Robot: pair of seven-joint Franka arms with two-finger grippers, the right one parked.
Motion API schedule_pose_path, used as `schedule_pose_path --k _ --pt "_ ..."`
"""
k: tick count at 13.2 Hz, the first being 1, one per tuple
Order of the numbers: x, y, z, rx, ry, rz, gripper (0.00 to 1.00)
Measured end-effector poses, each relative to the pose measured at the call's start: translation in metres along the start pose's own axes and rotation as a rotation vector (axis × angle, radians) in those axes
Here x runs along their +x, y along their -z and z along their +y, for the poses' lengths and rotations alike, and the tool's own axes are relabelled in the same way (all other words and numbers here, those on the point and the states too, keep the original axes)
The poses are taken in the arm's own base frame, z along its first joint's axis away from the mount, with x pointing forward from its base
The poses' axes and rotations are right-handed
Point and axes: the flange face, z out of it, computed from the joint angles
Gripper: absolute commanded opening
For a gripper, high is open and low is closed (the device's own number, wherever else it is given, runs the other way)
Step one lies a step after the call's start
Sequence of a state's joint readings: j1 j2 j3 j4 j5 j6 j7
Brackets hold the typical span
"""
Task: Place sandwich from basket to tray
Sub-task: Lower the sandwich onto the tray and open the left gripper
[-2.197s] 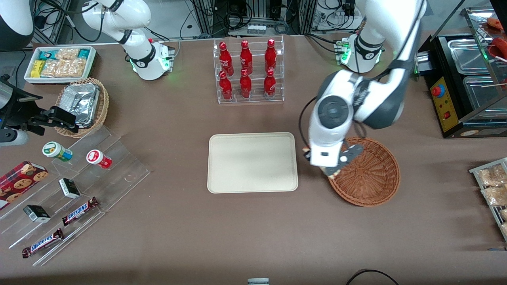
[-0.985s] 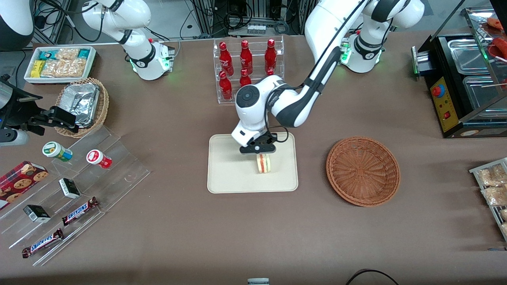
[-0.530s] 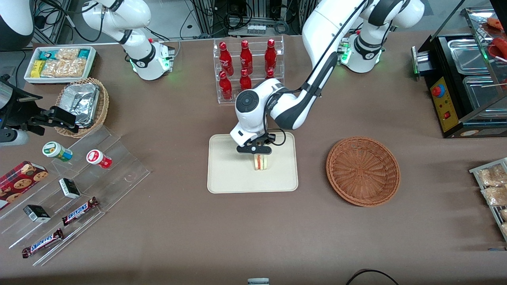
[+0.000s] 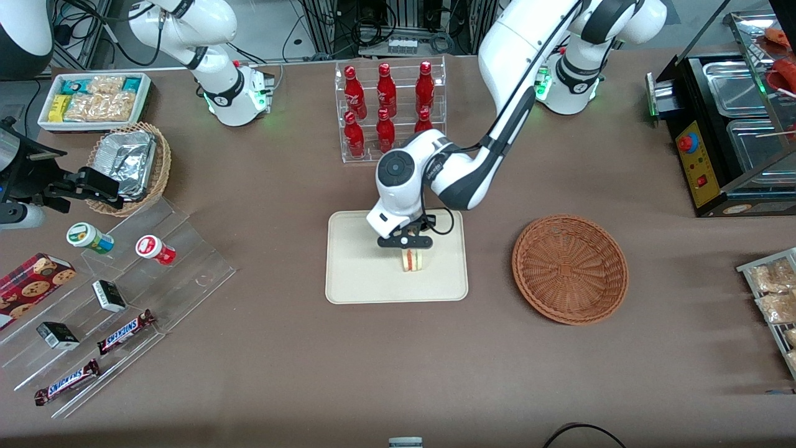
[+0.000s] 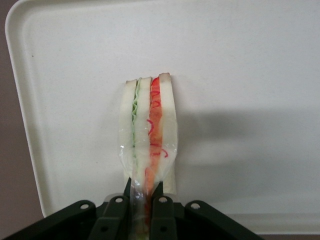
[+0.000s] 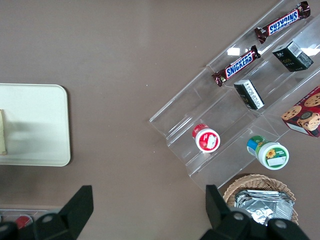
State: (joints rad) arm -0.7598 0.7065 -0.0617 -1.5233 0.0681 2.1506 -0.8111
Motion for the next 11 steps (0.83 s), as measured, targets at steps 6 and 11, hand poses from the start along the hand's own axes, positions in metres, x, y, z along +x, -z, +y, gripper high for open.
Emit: schedule_pose_path --k 6,11 --pt "0.009 0.013 0.004 -0.030 0.024 0.015 0.99" --pt "0.041 0.136 -0.038 -0.062 0.184 0.034 0.99"
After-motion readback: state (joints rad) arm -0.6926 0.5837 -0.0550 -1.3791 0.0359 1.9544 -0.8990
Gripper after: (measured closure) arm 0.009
